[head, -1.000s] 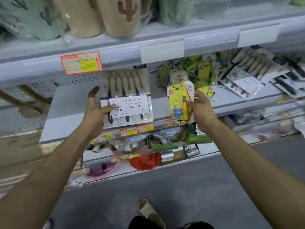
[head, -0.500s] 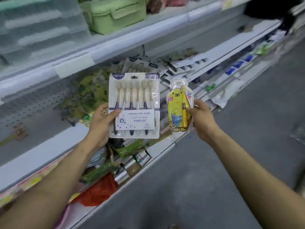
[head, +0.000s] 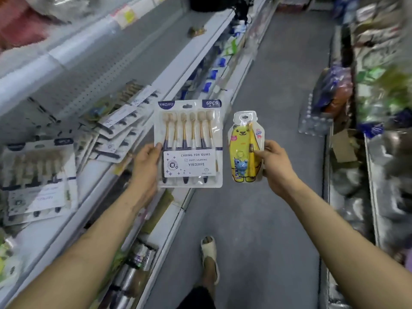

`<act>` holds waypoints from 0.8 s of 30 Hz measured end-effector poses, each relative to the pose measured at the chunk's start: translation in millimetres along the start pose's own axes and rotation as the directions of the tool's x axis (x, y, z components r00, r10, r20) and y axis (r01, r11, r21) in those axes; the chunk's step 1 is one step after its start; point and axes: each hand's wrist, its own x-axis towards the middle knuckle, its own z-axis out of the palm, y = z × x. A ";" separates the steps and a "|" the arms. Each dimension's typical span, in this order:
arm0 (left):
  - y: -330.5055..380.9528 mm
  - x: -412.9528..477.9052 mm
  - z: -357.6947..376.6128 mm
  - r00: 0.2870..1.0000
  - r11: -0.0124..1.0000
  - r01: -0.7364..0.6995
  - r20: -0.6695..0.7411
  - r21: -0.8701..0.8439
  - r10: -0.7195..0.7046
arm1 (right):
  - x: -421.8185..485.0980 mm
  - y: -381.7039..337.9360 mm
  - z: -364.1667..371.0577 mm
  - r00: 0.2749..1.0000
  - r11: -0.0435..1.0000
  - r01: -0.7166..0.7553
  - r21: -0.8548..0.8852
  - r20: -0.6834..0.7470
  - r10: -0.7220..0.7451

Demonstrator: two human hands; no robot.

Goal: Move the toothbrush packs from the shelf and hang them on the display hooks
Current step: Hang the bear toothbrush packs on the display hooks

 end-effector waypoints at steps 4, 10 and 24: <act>0.3 73.6 76.8 0.994 1.000 -0.008 0.111 0.007 0.007 | 67.2 -11.6 -36.4 0.992 0.999 -0.005 0.036 -0.128 0.010; 14.6 178.5 176.6 0.964 0.997 -0.019 0.266 0.071 0.000 | 147.7 -50.2 -68.0 0.963 0.999 -0.022 0.049 -0.269 0.034; 71.7 390.8 450.2 0.898 0.987 -0.091 0.439 0.131 0.025 | 405.5 -155.6 -178.2 0.894 0.987 0.052 0.149 -0.448 0.021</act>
